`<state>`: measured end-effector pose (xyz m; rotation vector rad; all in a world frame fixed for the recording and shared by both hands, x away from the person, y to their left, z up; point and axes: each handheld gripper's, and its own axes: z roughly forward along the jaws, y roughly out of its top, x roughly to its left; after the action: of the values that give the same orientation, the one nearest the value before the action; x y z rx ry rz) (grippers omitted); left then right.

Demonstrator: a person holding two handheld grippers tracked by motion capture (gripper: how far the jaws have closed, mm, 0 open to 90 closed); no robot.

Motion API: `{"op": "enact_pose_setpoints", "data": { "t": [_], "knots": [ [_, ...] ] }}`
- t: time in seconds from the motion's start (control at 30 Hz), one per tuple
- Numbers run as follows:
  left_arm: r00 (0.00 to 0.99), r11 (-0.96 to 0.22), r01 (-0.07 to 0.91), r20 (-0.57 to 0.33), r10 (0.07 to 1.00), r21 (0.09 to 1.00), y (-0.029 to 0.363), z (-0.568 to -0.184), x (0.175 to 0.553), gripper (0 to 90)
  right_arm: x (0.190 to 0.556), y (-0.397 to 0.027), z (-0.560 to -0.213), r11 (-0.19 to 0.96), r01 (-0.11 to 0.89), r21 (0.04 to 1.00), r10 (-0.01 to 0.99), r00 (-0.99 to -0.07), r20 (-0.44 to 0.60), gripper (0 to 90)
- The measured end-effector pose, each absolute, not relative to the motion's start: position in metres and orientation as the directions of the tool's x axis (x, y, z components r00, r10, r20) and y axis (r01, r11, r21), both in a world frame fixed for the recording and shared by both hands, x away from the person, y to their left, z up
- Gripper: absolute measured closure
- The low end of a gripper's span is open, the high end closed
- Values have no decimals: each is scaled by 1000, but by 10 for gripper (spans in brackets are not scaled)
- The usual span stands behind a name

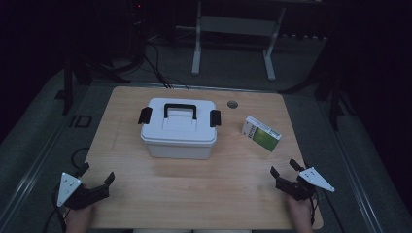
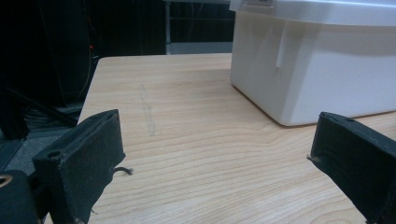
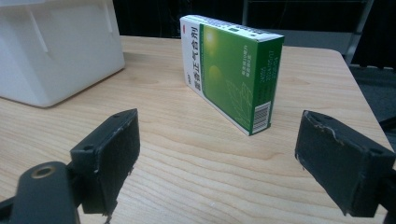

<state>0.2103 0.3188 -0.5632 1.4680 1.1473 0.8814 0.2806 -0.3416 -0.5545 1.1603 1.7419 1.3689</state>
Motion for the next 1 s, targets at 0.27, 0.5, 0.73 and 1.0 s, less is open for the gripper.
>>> {"op": "enact_pose_setpoints", "data": {
  "t": [0.27,0.5,0.73,1.0],
  "knots": [
    [315,-12,224,-61,947,974,319,-562,212,24,280,-344,-555,39,262,964,913,-403,72,135],
    [324,15,260,-102,941,966,325,-557,215,26,280,-338,-554,61,316,947,906,-416,81,134],
    [332,23,252,-109,937,967,325,-554,219,27,280,-329,-552,101,320,942,896,-440,54,144],
    [392,-13,255,-91,916,967,314,-548,228,47,284,-303,-537,153,327,933,832,-552,57,235]
  ]
}}
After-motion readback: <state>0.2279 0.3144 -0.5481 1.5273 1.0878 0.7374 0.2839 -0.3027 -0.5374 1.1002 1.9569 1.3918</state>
